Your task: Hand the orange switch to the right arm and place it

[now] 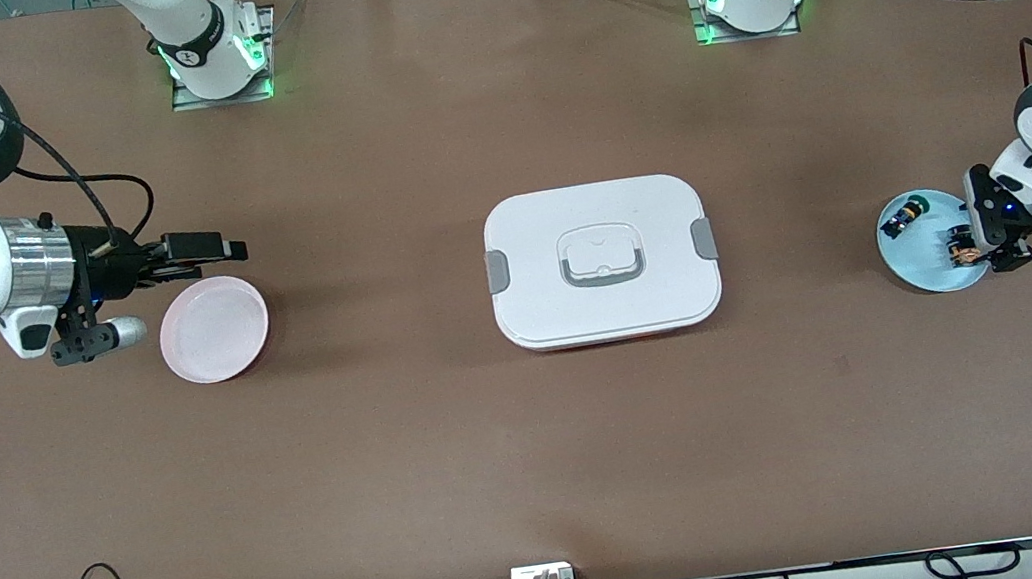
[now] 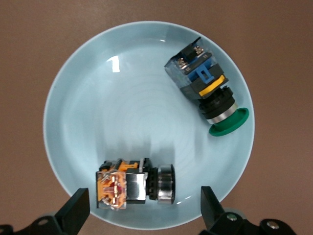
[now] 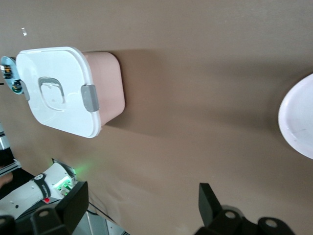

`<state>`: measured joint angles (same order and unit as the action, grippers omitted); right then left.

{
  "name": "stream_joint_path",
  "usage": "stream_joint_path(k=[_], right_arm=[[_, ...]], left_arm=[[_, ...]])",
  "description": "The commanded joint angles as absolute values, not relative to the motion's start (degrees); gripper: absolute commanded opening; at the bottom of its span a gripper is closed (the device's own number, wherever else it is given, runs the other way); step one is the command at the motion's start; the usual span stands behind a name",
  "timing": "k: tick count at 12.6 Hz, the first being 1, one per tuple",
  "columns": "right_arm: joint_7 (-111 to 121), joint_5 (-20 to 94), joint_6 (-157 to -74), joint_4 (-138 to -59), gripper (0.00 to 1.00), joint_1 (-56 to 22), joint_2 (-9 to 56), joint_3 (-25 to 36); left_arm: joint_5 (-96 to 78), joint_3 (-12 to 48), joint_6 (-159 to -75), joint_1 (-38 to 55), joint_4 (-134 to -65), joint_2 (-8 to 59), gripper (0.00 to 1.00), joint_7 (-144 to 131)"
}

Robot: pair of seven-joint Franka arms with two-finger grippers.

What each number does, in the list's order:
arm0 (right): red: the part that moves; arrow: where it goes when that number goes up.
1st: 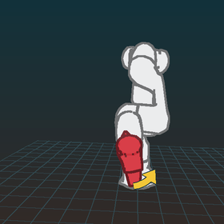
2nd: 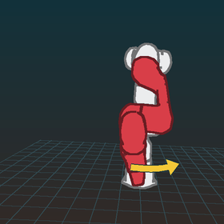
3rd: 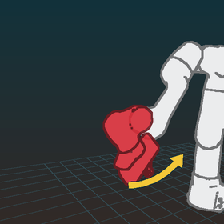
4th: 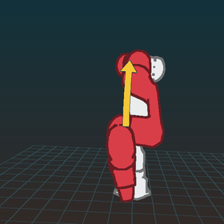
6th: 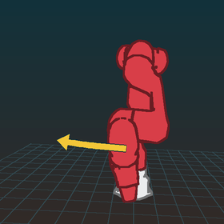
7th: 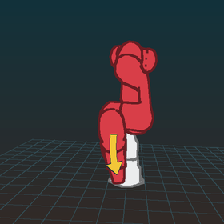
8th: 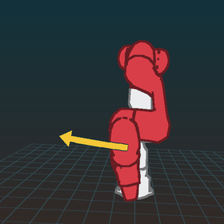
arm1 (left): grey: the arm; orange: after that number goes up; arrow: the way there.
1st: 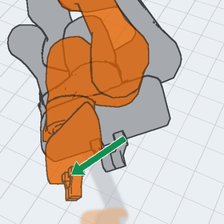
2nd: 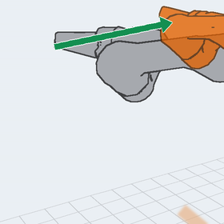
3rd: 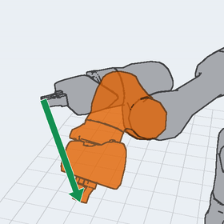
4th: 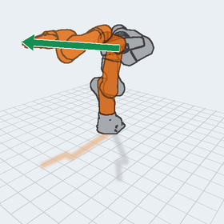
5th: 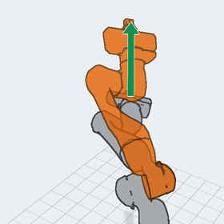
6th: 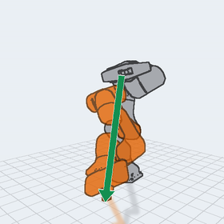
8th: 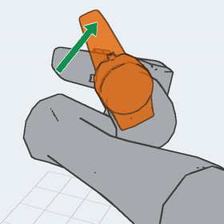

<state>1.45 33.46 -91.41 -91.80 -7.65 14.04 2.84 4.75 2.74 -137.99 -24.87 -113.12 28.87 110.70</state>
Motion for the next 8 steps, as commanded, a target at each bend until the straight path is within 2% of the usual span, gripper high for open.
stream_joint_path(k=[1,8], right_arm=[[1.14,40.05,-91.93,-93.07,1.0,-7.12,13.71,2.81],[0.79,53.6,-92.37,-97.73,1.0,-7.03,14.33,2.81]], left_arm=[[5.01,2.64,-137.9,-24.52,-111.97,29.26,1.0,111.45],[4.22,2.64,-138.77,-24.79,-111.8,31.55,1.0,111.36]])
